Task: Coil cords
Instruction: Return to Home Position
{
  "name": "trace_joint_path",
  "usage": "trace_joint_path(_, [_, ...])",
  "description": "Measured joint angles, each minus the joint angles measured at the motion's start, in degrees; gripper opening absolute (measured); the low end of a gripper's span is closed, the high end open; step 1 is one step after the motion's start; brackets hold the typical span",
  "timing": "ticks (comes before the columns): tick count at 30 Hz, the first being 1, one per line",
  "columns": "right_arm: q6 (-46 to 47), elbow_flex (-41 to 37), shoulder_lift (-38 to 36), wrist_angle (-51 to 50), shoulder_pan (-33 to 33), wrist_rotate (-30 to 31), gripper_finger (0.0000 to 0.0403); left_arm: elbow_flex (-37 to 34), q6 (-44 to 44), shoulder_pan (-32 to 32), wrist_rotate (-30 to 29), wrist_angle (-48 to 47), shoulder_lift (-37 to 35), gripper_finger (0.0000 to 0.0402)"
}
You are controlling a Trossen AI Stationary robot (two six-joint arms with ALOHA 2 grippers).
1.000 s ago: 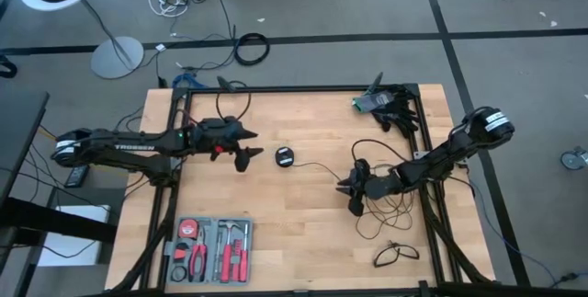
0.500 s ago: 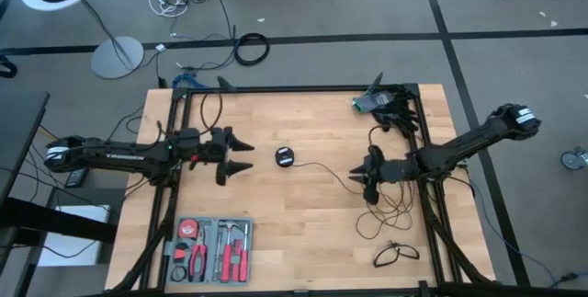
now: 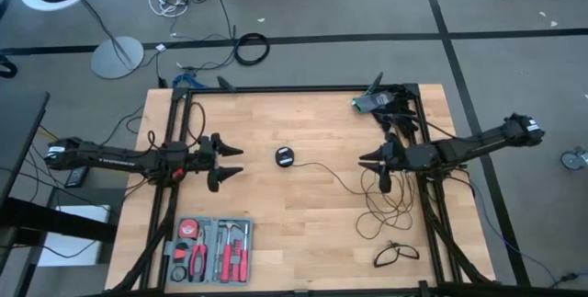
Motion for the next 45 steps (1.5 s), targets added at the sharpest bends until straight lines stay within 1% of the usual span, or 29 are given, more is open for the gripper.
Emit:
trace_joint_path(3, [-0.02,-0.86,-4.29,-0.34,0.02,-0.31,0.0088,-0.20,0.32,-0.15,0.22,-3.07,-3.37,0.0310])
trace_joint_path(5, [-0.34,-0.90,-7.34,-1.80,0.02,-0.31,0.0089,-0.20,1.97,-0.13,1.76,-5.36,-5.72,0.0310])
trace_joint_path(8, [-0.36,-0.90,-11.96,-6.77,0.02,-0.29,0.0089,-0.20,3.33,-0.02,2.30,-9.16,-9.87,0.0310])
trace_joint_path(14, [1.36,-0.96,-19.88,-15.75,0.02,0.23,0.0089,-0.20,3.42,0.97,2.39,-20.49,-19.53,0.0310])
trace_joint_path(18, [-0.71,-3.87,-24.77,-14.88,0.02,1.23,0.0089,-0.20,4.66,1.45,2.54,-26.81,-25.69,0.0310])
trace_joint_path(21, [-4.28,-8.44,-28.15,-8.37,0.02,-0.80,0.0089,-0.21,5.05,1.60,2.69,-28.56,-28.91,0.0310])
trace_joint_path(23, [-7.23,-9.18,-28.21,-3.90,-0.20,-3.76,0.0089,-0.20,6.45,1.64,3.14,-28.60,-29.87,0.0310])
trace_joint_path(25, [-10.27,-10.31,-28.54,0.53,-0.58,-5.14,0.0089,-0.20,7.35,1.64,3.18,-28.74,-30.53,0.0310])
trace_joint_path(28, [-11.76,-10.71,-28.34,2.03,-2.11,-5.40,0.0089,-0.20,8.05,1.65,3.25,-28.80,-30.52,0.0310])
trace_joint_path(30, [-11.34,-10.71,-28.00,1.98,-3.53,-6.84,0.0089,-0.20,8.03,1.65,3.32,-28.82,-30.44,0.0310])
trace_joint_path(33, [-10.29,-11.11,-27.93,2.85,-6.15,-12.10,0.0089,-0.20,8.07,1.66,3.82,-28.81,-30.46,0.0310])
trace_joint_path(36, [-10.69,-13.42,-27.82,8.85,-9.77,-18.08,0.0089,-0.20,8.03,1.64,4.55,-28.74,-30.39,0.0310])
trace_joint_path(41, [-11.85,-13.59,-25.30,8.34,-17.23,-23.58,0.0089,-0.20,9.06,1.66,4.55,-28.74,-30.35,0.0310])
trace_joint_path(45, [-12.70,-13.59,-21.86,8.24,-19.85,-24.35,0.0089,-0.20,7.94,1.56,4.55,-28.76,-30.34,0.0310])
